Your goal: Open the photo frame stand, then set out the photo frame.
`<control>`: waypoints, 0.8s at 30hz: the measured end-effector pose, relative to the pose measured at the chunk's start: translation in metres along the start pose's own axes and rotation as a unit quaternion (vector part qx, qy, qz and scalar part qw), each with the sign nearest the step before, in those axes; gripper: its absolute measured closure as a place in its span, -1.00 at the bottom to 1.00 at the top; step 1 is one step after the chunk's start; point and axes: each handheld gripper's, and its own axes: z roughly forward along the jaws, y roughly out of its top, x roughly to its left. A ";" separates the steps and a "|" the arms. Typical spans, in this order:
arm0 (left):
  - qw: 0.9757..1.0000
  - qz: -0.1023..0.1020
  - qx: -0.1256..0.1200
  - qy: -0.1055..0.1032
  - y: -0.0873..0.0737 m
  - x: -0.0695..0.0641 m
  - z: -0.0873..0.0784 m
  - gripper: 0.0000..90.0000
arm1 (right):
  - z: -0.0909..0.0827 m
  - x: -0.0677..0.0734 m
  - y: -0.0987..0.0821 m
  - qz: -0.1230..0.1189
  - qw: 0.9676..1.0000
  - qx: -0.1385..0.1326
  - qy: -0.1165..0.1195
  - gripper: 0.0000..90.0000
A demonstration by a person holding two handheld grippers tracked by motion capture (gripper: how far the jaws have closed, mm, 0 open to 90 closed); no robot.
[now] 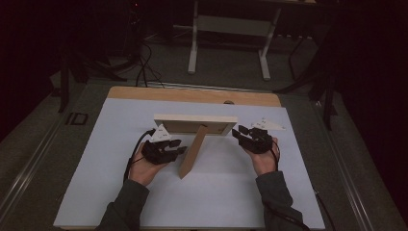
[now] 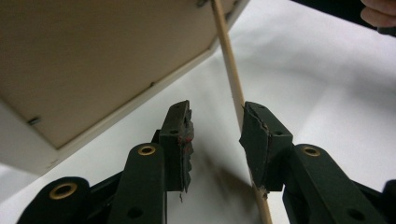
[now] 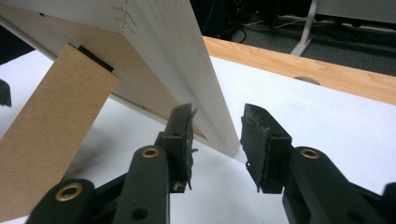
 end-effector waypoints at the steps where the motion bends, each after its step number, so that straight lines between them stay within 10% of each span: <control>1: 1.000 -0.002 -0.002 0.002 -0.001 0.001 -0.002 0.40 | 0.000 -0.001 0.000 0.000 1.000 0.001 0.000 0.43; 24: 0.993 -0.063 -0.067 0.067 0.000 0.037 -0.044 0.87 | 0.012 -0.020 0.019 0.029 0.999 -0.001 -0.016 0.79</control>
